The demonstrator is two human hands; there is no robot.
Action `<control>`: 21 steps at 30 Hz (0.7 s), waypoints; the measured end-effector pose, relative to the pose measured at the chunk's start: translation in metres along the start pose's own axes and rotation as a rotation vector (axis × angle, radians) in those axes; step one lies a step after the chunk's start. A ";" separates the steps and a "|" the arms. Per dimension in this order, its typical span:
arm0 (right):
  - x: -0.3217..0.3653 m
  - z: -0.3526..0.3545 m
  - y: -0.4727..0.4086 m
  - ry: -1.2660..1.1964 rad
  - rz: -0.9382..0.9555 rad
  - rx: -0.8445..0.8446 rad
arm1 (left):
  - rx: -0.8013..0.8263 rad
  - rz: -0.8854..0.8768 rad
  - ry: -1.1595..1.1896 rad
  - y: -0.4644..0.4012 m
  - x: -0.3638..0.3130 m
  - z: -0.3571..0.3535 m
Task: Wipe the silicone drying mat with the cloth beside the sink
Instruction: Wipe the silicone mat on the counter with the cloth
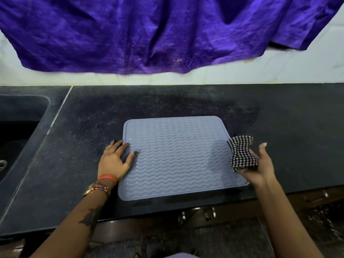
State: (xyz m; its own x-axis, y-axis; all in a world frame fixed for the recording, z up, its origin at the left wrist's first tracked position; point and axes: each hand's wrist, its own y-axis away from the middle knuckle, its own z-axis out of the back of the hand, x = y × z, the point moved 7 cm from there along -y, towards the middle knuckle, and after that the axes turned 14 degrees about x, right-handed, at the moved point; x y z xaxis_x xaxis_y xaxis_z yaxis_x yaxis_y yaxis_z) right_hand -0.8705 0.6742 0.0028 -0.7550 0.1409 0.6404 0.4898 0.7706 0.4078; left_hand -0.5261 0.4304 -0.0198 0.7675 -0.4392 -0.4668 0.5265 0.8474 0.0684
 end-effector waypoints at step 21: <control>0.011 0.002 -0.019 1.096 -0.094 -0.025 | -0.022 0.004 0.019 -0.003 0.003 -0.001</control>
State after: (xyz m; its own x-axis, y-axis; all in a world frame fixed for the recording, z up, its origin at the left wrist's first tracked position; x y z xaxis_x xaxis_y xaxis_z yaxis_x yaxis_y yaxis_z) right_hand -0.8892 0.6619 0.0011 0.0010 -0.5550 0.8318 0.4684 0.7352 0.4900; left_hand -0.5253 0.4269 -0.0220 0.7622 -0.4304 -0.4835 0.5152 0.8556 0.0506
